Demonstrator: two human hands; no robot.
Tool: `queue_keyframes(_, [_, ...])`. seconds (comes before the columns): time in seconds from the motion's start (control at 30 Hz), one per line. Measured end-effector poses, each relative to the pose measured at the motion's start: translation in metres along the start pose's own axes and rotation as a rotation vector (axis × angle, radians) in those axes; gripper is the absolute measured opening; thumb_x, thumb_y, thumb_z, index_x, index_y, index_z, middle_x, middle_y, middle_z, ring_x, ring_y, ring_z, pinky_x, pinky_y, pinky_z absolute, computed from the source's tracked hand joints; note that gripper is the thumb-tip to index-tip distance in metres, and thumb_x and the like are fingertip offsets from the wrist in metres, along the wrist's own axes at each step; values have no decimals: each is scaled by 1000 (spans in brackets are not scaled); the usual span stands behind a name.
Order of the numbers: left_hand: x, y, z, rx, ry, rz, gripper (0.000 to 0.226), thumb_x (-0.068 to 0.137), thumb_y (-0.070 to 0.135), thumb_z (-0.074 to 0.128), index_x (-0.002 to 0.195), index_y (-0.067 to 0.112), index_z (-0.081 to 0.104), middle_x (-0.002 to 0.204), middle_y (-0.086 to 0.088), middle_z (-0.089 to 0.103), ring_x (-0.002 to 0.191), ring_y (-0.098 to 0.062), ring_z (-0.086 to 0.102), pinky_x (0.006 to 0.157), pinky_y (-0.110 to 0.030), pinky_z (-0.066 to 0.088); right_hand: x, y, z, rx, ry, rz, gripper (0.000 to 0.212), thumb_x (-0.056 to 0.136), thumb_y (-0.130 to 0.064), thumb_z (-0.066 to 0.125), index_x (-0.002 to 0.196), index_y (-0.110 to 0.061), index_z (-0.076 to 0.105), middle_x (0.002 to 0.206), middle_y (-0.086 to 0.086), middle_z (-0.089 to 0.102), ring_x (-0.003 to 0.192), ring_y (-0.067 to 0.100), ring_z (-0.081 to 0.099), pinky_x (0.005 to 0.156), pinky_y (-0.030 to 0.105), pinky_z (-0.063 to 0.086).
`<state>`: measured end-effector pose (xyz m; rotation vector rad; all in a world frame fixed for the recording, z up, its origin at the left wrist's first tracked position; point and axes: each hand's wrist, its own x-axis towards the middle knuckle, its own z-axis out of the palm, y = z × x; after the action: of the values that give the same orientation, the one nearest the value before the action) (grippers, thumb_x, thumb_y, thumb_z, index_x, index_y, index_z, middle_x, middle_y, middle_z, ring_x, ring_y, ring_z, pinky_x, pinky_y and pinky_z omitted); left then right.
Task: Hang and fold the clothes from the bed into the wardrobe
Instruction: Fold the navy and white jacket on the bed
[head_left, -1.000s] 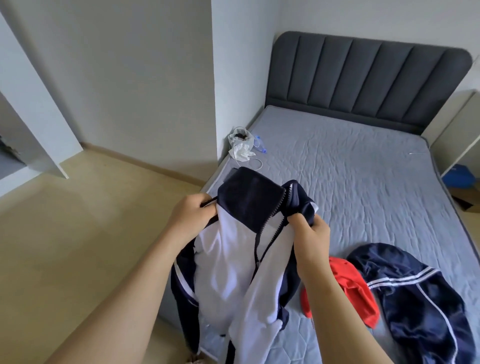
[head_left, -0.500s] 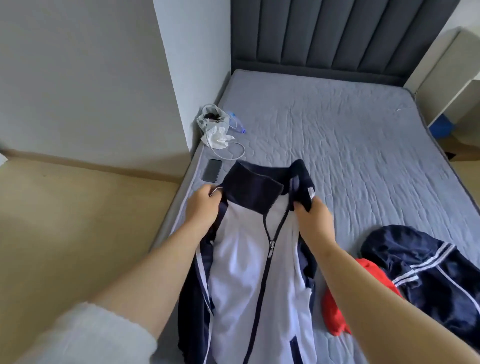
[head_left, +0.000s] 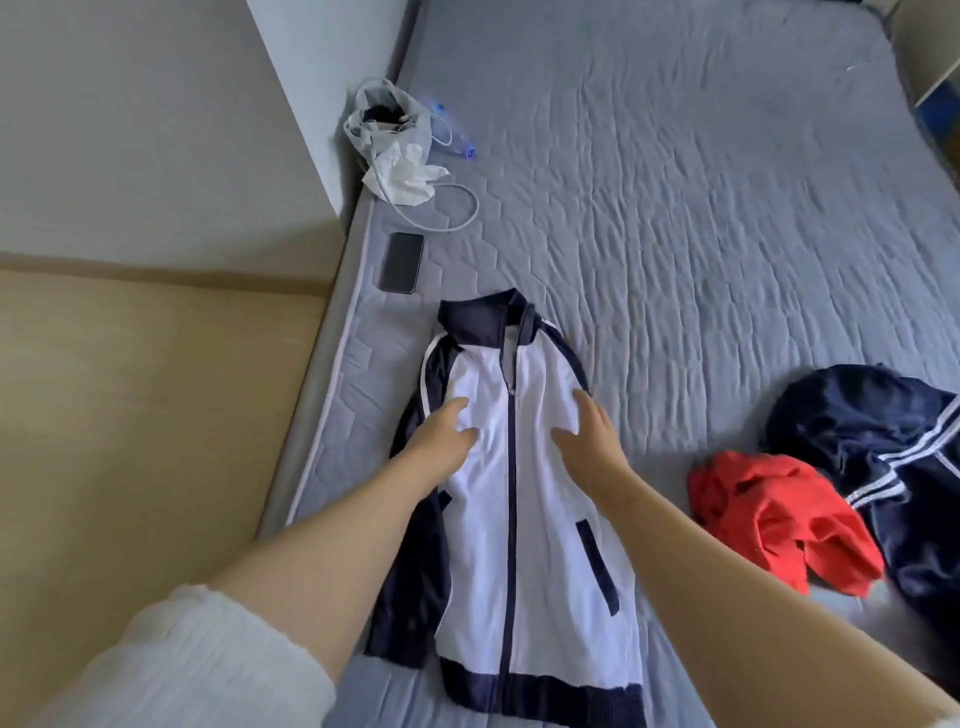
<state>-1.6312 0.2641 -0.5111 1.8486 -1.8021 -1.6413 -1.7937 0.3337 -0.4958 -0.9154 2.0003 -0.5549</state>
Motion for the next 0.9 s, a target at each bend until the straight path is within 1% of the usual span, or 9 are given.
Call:
queue_keyframes(0.13, [-6, -52, 34, 70, -45, -72, 51, 95, 21, 45, 144, 27, 31, 148, 0, 34, 108, -13, 47, 84, -19, 32, -5, 49, 36, -77, -122, 91, 59, 96, -19, 40, 149, -25, 15, 155, -4, 16, 133, 25, 36, 108, 47, 32])
queue_keyframes(0.33, [-19, -143, 95, 63, -66, -215, 57, 94, 20, 49, 146, 23, 26, 146, -2, 35, 127, -20, 42, 95, -25, 36, -28, 128, 94, -74, -293, 242, 58, 96, -19, 41, 149, -27, 16, 154, -5, 20, 125, 21, 42, 106, 42, 36])
queue_keyframes(0.43, [-26, -184, 118, -35, 73, -311, 68, 92, 18, 53, 148, 24, 16, 149, -1, 30, 130, -21, 40, 98, -31, 37, -35, 153, 125, 28, -368, 345, 58, 97, -19, 39, 148, -30, 16, 147, -3, 31, 81, 9, 54, 72, 23, 49])
queue_keyframes(0.5, [-26, -203, 127, 18, 153, -359, 73, 89, 20, 57, 148, 21, 15, 150, -3, 26, 131, -23, 37, 99, -35, 36, -35, 161, 145, 41, -411, 370, 57, 96, -18, 38, 147, -31, 17, 117, -7, 48, 59, 3, 46, 48, 12, 38])
queue_keyframes(0.53, [-23, -210, 131, 88, 178, -389, 75, 87, 24, 60, 148, 21, 15, 150, -4, 25, 130, -24, 37, 100, -39, 37, -33, 165, 154, 48, -427, 371, 56, 96, -19, 38, 147, -32, 17, 96, -12, 44, 55, 1, 42, 44, 10, 34])
queue_keyframes(0.7, [-4, -233, 133, 249, 223, -616, 89, 77, 48, 66, 144, 29, 10, 148, -2, 19, 126, -29, 37, 97, -50, 37, -23, 178, 184, 94, -450, 384, 58, 94, -18, 42, 147, -30, 19, 96, -11, 35, 63, -2, 29, 63, 17, 37])
queue_keyframes(0.8, [5, -249, 124, 371, 110, -494, 56, 85, 37, 62, 131, 23, 34, 117, -4, 48, 99, -28, 51, 73, -36, 41, -20, 176, 185, 71, -442, 407, 58, 95, -21, 43, 147, -30, 20, 124, -4, 45, 61, 0, 42, 53, 15, 37])
queue_keyframes(0.87, [6, -260, 114, 381, 34, -377, 13, 91, 28, 55, 97, 20, 48, 84, 3, 51, 78, -24, 50, 62, -29, 36, -20, 173, 185, 83, -420, 427, 55, 96, -21, 44, 145, -30, 23, 143, -3, 35, 69, 5, 51, 56, 17, 41])
queue_keyframes(0.9, [6, -263, 110, 345, 26, -356, 10, 92, 25, 53, 87, 19, 47, 76, 4, 50, 72, -23, 49, 58, -28, 35, -20, 171, 186, 105, -408, 435, 53, 96, -21, 45, 144, -30, 26, 144, -3, 34, 78, 7, 53, 62, 19, 43])
